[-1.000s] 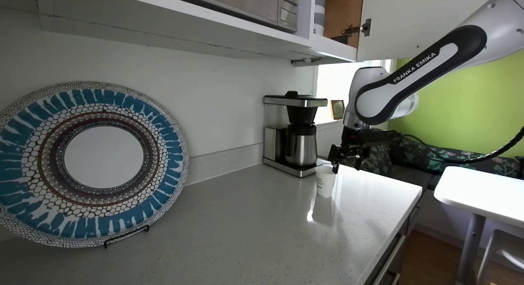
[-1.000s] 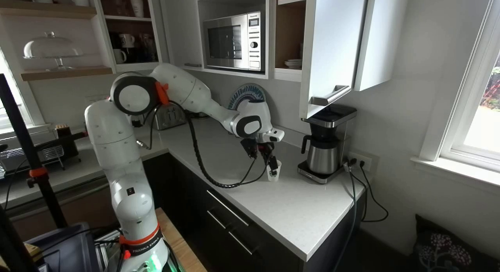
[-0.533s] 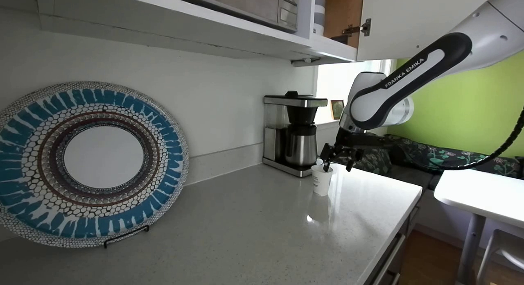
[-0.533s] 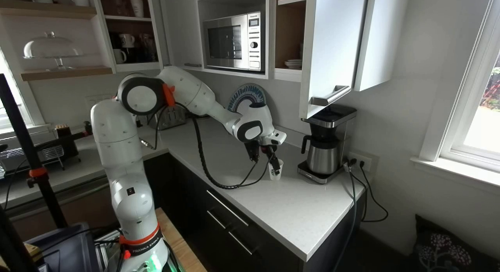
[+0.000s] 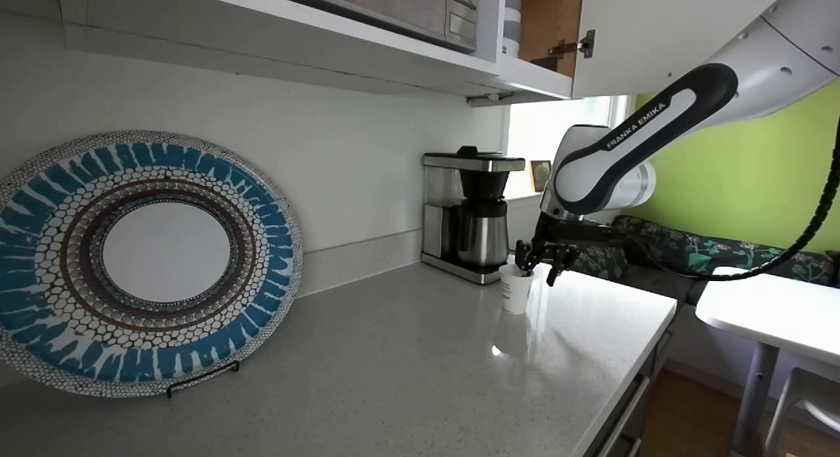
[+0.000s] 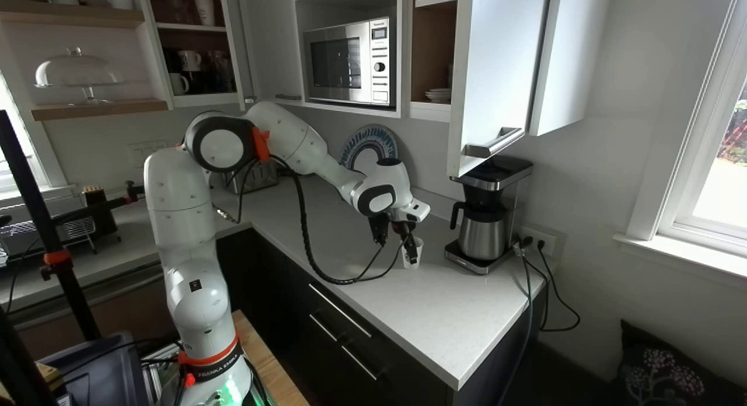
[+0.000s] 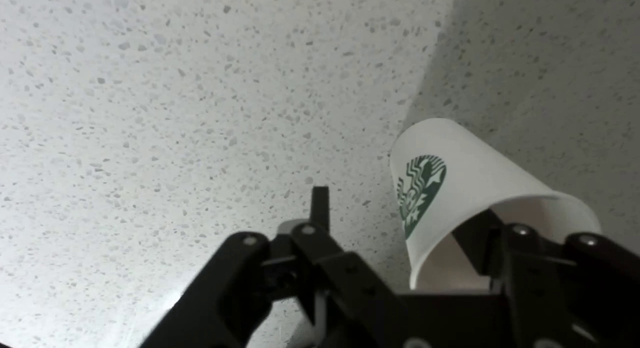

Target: Put the paper cup in the bottom shelf of the top cabinet on the right and then close the cabinet door

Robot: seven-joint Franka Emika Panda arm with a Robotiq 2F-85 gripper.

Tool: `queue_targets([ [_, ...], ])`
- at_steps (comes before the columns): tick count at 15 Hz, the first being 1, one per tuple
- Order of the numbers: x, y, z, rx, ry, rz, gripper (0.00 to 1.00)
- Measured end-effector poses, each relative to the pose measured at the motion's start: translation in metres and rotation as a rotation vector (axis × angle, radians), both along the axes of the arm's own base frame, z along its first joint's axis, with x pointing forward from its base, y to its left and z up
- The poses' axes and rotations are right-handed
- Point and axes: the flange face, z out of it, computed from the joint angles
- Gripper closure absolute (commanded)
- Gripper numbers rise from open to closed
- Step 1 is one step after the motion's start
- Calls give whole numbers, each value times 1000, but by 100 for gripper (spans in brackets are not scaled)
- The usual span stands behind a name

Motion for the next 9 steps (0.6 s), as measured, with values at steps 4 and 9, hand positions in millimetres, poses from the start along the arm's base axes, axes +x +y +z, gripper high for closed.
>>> queue_targets([
  [4,1,-1,-4,12,5,-11,95],
  [9,1,-1,0,29,-10,-20,99],
])
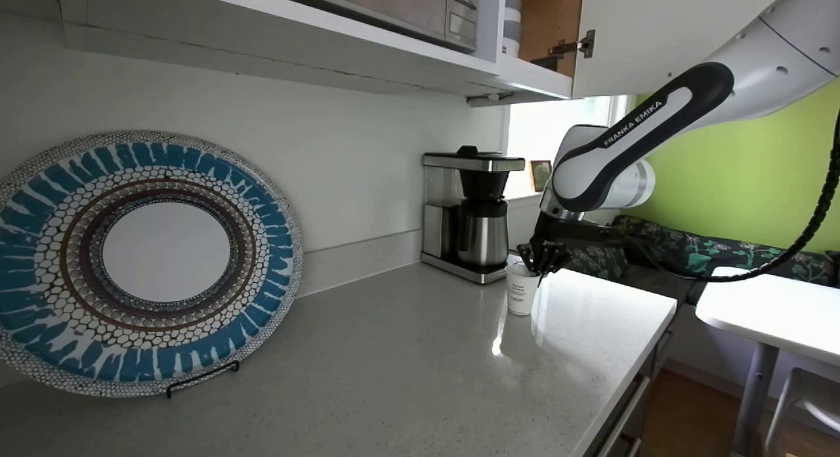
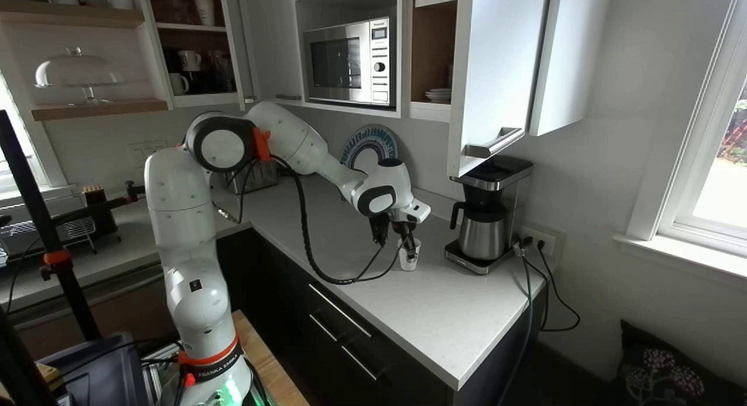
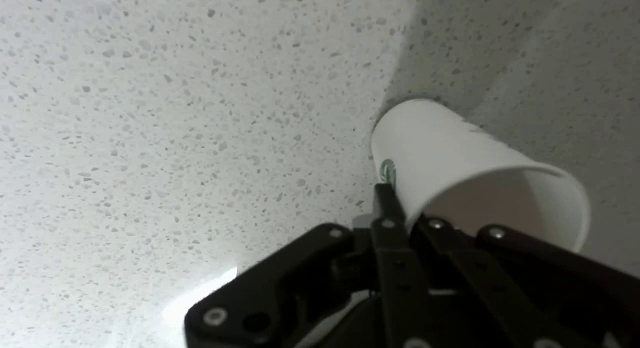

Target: Put the paper cup in the bottom shelf of the top cabinet on the right and then close the cabinet door

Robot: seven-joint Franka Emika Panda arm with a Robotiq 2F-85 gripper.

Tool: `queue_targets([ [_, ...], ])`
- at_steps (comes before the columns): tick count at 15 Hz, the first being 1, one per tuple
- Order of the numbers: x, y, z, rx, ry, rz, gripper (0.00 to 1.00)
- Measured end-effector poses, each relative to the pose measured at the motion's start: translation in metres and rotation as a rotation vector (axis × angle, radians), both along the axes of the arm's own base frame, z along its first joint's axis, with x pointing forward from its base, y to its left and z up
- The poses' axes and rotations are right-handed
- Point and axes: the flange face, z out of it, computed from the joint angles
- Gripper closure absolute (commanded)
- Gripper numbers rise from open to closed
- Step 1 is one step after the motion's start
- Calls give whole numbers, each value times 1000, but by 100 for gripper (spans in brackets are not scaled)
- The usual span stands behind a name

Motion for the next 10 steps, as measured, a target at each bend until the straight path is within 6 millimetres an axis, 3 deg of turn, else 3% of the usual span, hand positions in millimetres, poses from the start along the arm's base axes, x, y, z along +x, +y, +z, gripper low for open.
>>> queue_targets([
  [3,0,-1,10,3,-20,0,99],
  [5,-1,-3,27,-12,-44,11,99],
  [10,-21,-18,107,-120,-84,57,99],
])
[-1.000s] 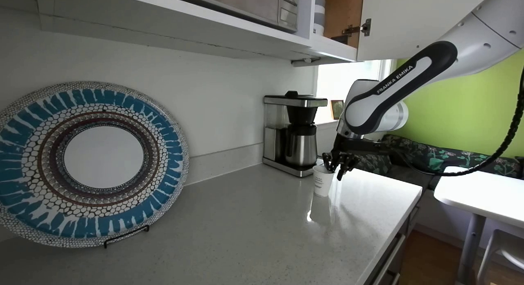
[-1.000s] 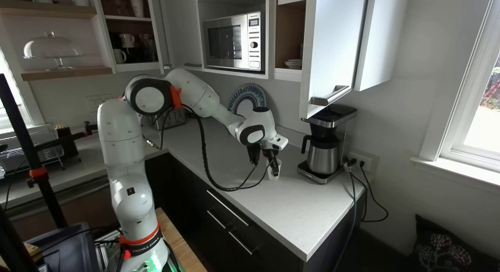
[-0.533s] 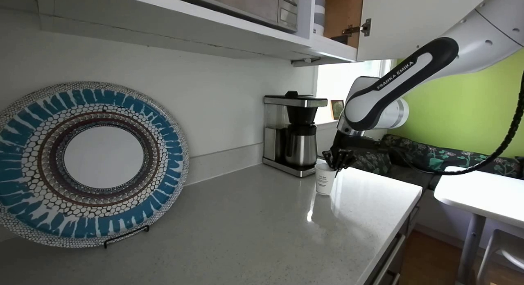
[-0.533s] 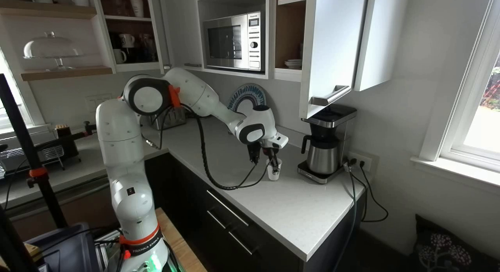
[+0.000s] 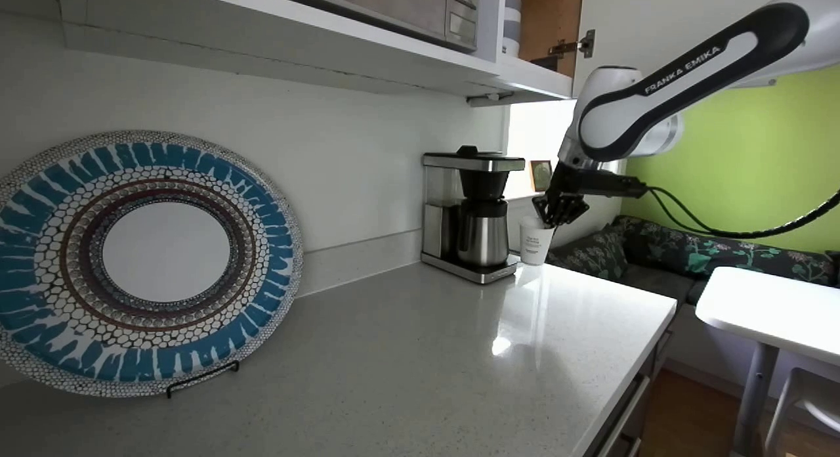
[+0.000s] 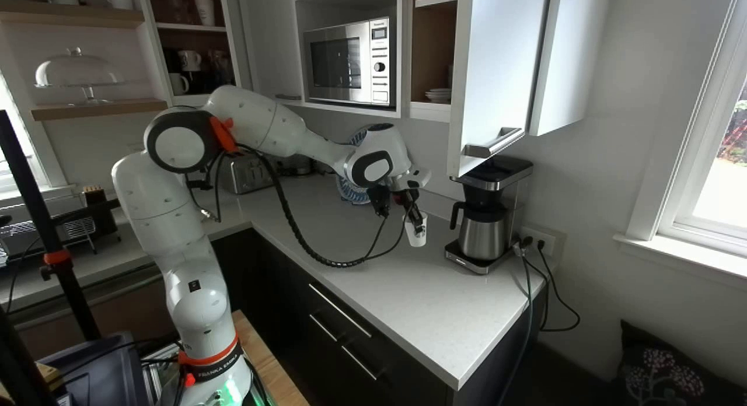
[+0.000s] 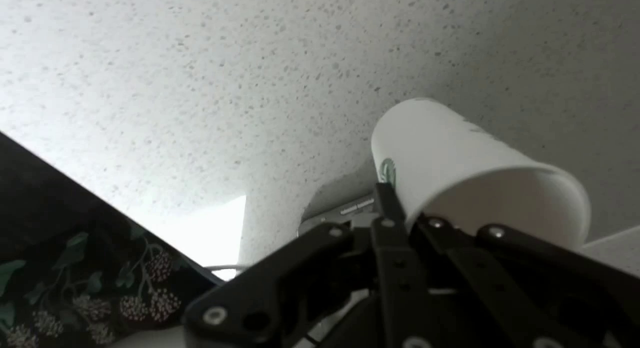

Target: Put the paper cup in the bottom shelf of the top cabinet on the right and then close the cabinet door

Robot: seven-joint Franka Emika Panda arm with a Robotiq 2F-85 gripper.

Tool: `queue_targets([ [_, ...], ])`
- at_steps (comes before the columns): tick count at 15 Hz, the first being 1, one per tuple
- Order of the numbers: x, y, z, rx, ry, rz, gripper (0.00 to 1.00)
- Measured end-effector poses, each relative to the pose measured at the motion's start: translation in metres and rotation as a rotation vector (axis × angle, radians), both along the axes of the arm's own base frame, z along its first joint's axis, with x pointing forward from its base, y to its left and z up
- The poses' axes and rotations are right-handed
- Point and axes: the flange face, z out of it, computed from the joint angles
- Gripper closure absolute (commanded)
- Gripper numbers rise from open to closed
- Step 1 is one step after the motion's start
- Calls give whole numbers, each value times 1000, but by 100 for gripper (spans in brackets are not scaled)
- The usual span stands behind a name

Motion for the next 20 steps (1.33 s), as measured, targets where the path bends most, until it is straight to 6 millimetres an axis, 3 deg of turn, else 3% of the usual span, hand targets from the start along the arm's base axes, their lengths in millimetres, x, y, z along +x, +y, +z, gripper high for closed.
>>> queue_targets([
  [4,-24,-6,72,-30,-4,46,97],
  [6,-32,-8,93,-42,-17,65,97],
  [14,-31,-8,95,-38,-18,71,99],
  [20,-32,-30,148,22,-142,55,99],
])
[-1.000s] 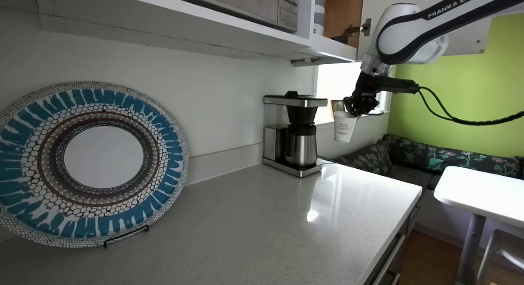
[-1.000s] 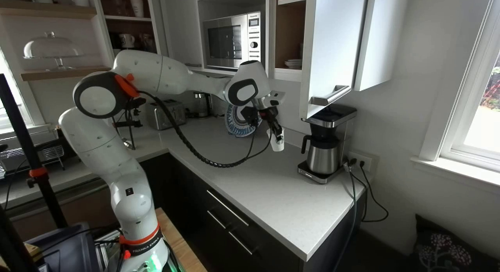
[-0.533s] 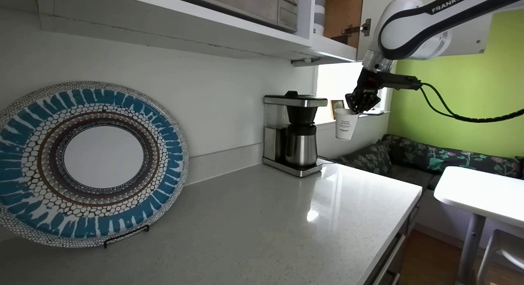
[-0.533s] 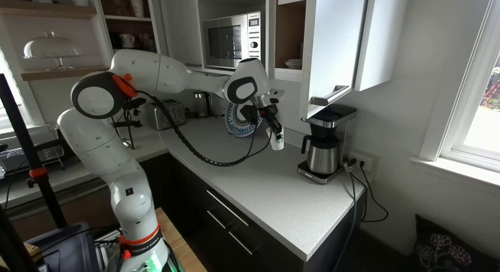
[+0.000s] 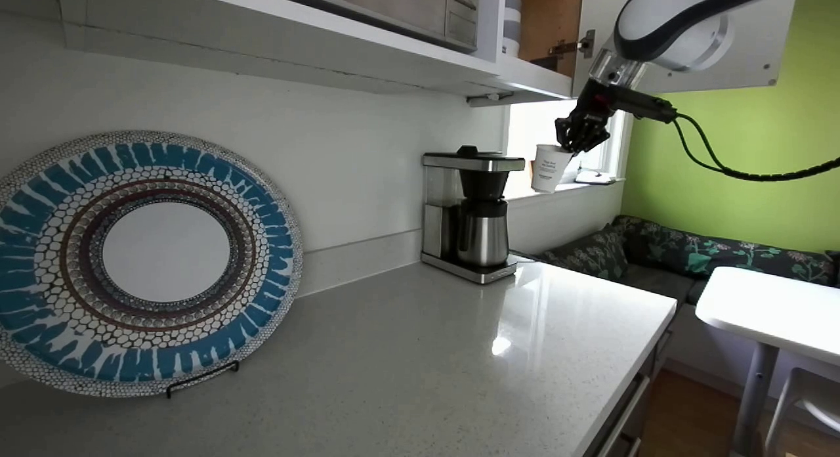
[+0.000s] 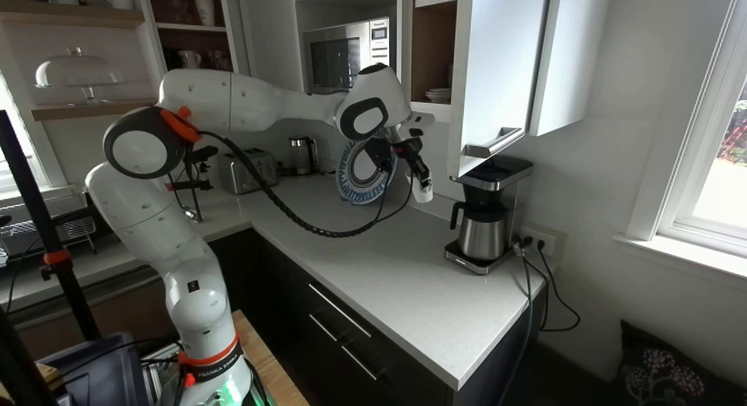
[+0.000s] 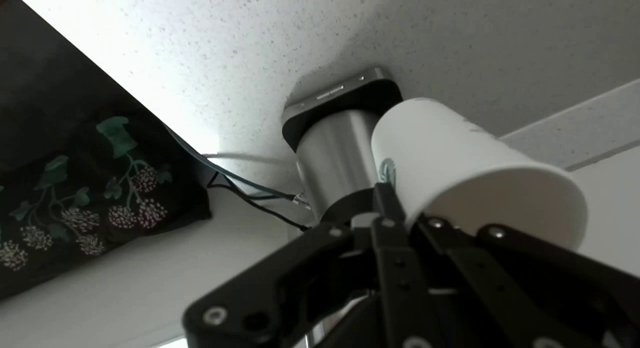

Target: Put the paper cup in the bottom shelf of the top cabinet on the right and then close the cabinet door

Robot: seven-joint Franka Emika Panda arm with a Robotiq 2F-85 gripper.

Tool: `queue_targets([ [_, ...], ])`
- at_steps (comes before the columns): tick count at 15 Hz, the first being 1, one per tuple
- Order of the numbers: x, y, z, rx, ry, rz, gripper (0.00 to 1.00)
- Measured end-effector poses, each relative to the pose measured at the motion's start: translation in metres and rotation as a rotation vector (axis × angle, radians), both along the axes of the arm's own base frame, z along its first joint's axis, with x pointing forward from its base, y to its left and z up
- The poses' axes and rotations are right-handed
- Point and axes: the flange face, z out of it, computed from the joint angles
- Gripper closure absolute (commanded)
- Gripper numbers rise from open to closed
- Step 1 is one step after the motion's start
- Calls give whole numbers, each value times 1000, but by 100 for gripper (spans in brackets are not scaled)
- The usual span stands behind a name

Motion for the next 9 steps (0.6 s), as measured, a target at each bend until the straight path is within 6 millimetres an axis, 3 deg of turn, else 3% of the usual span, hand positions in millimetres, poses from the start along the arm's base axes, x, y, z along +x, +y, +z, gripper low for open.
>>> queue_targets([
  [4,-8,-20,41,30,-51,16,99],
  [9,-18,-27,98,25,-124,50,99],
])
